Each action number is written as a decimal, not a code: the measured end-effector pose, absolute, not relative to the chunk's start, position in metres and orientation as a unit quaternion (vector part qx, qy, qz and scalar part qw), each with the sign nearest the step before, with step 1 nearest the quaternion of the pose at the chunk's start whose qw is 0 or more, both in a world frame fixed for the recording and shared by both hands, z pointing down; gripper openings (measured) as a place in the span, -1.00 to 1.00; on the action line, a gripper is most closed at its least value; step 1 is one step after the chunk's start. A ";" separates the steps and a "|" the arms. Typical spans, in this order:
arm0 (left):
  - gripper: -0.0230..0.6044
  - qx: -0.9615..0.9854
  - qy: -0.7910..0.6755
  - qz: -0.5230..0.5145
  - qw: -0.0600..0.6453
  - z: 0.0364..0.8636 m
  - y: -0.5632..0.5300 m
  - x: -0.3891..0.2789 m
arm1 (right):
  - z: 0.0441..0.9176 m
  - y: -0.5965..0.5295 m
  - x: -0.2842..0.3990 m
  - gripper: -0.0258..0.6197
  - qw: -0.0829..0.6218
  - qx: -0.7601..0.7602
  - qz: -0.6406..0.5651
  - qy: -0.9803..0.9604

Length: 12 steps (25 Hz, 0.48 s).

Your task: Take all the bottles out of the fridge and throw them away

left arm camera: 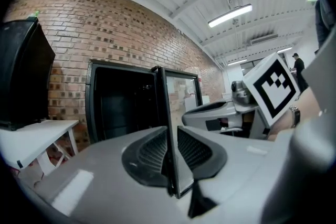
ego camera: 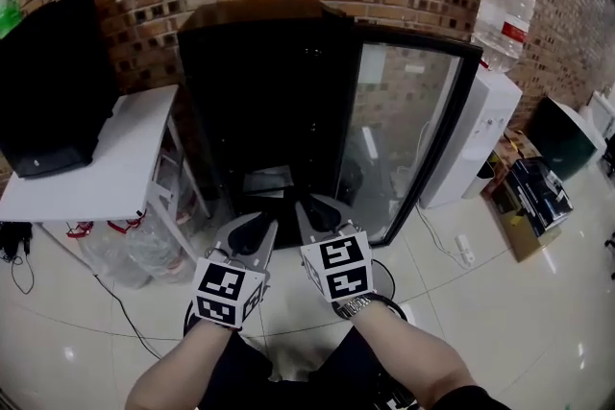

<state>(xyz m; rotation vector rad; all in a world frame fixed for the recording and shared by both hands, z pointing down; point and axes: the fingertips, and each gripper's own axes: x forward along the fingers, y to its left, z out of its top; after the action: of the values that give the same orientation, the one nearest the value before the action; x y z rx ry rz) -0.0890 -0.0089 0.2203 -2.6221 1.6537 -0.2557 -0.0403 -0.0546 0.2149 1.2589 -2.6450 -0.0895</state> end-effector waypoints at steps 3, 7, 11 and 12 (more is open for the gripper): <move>-0.77 -0.843 0.534 -0.072 0.012 0.215 -0.013 -0.096 | 0.203 -0.059 -0.048 -0.81 0.098 0.424 -0.038 -0.900; -0.85 -0.844 0.532 -0.067 0.015 0.212 -0.017 -0.101 | 0.195 -0.062 -0.055 -0.91 0.087 0.423 -0.041 -0.901; -0.91 -0.843 0.533 -0.066 0.017 0.208 -0.019 -0.105 | 0.192 -0.061 -0.060 -0.92 0.081 0.421 -0.038 -0.903; -0.91 -0.843 0.534 -0.065 0.017 0.207 -0.020 -0.105 | 0.191 -0.061 -0.061 -0.92 0.079 0.420 -0.039 -0.903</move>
<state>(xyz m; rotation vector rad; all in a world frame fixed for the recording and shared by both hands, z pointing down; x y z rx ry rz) -0.1052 -0.0197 0.2072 -2.6202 1.6586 -0.2030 -0.0606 -0.0608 0.1908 1.2563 -2.7038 -0.1170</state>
